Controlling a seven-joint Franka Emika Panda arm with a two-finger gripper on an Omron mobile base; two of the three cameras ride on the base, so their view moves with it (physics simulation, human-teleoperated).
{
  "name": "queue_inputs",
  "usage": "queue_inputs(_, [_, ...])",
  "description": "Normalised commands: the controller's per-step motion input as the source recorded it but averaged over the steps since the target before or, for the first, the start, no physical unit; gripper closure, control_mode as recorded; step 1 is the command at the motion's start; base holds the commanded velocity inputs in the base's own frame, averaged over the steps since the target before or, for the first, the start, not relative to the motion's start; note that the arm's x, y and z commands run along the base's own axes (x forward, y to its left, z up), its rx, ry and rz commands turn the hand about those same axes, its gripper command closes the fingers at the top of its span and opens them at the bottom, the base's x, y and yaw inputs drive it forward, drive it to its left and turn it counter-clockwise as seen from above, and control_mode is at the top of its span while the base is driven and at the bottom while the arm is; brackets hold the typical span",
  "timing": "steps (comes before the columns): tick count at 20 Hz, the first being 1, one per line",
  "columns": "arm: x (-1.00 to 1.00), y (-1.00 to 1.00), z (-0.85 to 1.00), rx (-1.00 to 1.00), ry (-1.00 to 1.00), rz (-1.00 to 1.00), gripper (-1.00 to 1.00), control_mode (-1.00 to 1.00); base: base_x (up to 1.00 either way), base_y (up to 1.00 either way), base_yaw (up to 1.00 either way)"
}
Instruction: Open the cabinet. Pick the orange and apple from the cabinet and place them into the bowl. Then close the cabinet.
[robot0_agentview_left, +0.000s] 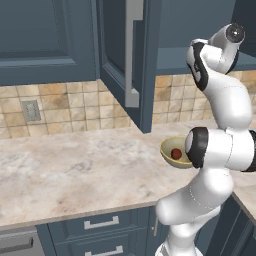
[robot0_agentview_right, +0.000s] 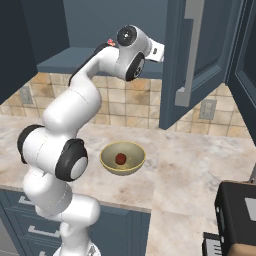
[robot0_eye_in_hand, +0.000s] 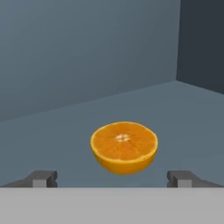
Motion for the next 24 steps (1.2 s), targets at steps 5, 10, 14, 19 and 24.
queue_inputs(5, [0.45, -0.15, -0.04, 0.00, 0.03, 0.00, -1.00, -1.00, 0.00, 0.00, 0.00])
queue_inputs(10, [0.47, -0.02, -0.21, 0.00, 0.10, 0.00, -1.00, -1.00, 0.00, 0.00, 0.00])
queue_inputs(14, [0.26, -0.05, -0.42, -0.04, 0.09, 0.00, 1.00, -1.00, 0.00, 0.00, 0.00])
queue_inputs(19, [0.09, -0.04, -0.05, 0.00, 0.00, 0.00, 1.00, -1.00, 0.00, 0.00, 0.00])
queue_inputs(24, [-0.02, 0.00, 0.00, 0.00, 0.00, 0.00, 1.00, -1.00, 0.00, 0.00, 0.00])
